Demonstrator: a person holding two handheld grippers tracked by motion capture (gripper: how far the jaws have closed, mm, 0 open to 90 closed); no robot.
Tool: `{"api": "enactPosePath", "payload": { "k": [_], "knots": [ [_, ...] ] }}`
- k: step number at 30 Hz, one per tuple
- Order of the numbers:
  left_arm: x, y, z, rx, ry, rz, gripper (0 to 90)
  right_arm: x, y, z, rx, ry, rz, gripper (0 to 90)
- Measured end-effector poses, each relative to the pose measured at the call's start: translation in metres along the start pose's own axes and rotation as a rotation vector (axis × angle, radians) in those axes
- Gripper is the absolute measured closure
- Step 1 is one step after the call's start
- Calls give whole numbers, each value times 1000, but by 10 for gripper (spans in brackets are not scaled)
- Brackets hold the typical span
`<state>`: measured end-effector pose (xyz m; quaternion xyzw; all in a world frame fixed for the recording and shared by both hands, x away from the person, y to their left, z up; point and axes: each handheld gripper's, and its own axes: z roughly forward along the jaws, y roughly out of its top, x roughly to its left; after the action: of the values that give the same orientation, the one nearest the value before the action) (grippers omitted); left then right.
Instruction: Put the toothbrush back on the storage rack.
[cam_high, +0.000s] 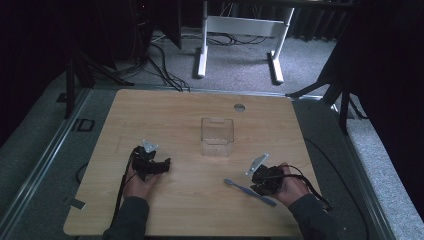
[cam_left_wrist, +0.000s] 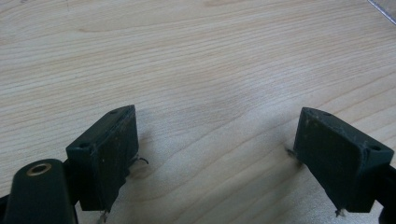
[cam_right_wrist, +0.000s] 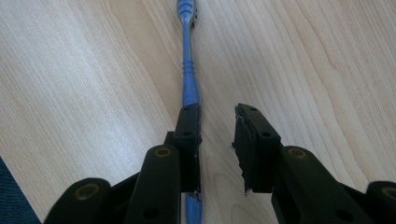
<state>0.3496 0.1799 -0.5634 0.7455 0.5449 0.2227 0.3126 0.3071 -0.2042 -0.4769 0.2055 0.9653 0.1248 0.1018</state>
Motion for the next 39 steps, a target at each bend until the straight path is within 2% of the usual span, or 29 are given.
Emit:
{"api": "enactPosePath", "payload": {
  "k": [32,39],
  "knots": [
    [0,0,0,-1,0,0,143,7,9,9,45,34,-26,689],
    [0,0,0,0,0,0,143,9,12,16,71,49,-38,687]
  ]
}}
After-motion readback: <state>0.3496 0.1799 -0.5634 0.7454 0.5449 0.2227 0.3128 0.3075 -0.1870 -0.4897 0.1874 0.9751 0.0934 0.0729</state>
